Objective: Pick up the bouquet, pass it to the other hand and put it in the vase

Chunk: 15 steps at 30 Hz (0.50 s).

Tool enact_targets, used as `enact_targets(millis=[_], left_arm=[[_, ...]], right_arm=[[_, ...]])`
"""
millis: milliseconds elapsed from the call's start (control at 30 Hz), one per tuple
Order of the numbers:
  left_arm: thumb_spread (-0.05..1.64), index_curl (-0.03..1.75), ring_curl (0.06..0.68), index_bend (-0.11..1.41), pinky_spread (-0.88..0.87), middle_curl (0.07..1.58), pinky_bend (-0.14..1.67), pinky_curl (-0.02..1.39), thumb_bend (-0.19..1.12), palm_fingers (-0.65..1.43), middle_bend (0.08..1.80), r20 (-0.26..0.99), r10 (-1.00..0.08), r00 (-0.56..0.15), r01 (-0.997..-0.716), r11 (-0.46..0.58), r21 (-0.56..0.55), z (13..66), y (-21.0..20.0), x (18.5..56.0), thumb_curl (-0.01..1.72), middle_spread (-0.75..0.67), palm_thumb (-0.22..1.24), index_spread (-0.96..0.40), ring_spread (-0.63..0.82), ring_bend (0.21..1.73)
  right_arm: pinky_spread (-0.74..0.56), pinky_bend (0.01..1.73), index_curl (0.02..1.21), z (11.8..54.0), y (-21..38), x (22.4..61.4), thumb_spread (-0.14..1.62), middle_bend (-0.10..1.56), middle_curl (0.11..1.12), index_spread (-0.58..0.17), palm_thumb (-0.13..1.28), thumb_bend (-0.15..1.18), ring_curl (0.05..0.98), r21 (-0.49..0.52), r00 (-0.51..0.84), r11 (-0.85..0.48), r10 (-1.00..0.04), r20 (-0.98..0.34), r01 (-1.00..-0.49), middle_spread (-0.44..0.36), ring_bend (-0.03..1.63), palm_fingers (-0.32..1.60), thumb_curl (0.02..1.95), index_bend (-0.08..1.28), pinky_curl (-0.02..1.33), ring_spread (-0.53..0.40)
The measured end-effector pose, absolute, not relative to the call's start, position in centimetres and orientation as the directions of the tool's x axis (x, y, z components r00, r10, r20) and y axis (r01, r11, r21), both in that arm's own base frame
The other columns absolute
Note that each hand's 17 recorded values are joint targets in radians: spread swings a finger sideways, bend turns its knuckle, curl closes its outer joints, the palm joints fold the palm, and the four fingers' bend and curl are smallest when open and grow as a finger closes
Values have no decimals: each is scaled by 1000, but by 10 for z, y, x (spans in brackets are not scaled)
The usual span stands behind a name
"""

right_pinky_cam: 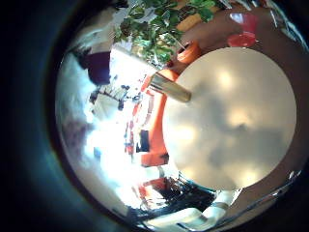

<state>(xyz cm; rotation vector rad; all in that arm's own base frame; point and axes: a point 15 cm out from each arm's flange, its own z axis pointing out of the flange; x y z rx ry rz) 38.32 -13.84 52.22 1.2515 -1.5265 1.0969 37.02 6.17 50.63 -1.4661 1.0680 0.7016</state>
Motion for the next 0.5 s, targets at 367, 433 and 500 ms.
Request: enact_targets(millis=[367,433,500], left_arm=[[1009,320,209,156,409,392,335,372,-24,197,231,988,-40,-149,-971,194,-138,544,-175,380,330,307,253,157,457,616],[1005,314,208,151,411,397,331,369,-26,207,253,986,-33,-163,-968,199,-153,547,-177,381,330,309,261,161,460,623],[1001,304,209,136,402,405,340,368,-22,240,291,986,-18,-167,-965,209,-159,549,-183,381,335,295,276,163,452,637]], right_arm=[[-165,1242,888,485,107,359,866,1389,744,-221,1091,81,673,-402,405,-54,-153,-901,-914,-108,1458,1139,1371,1148,915,-179],[-166,1238,887,483,116,358,867,1390,742,-220,1091,79,673,-400,407,-74,-143,-902,-914,-108,1458,1139,1381,1149,925,-179],[-167,1232,884,480,121,358,869,1390,740,-219,1090,77,672,-395,403,-87,-134,-905,-915,-108,1457,1141,1391,1152,934,-179]])
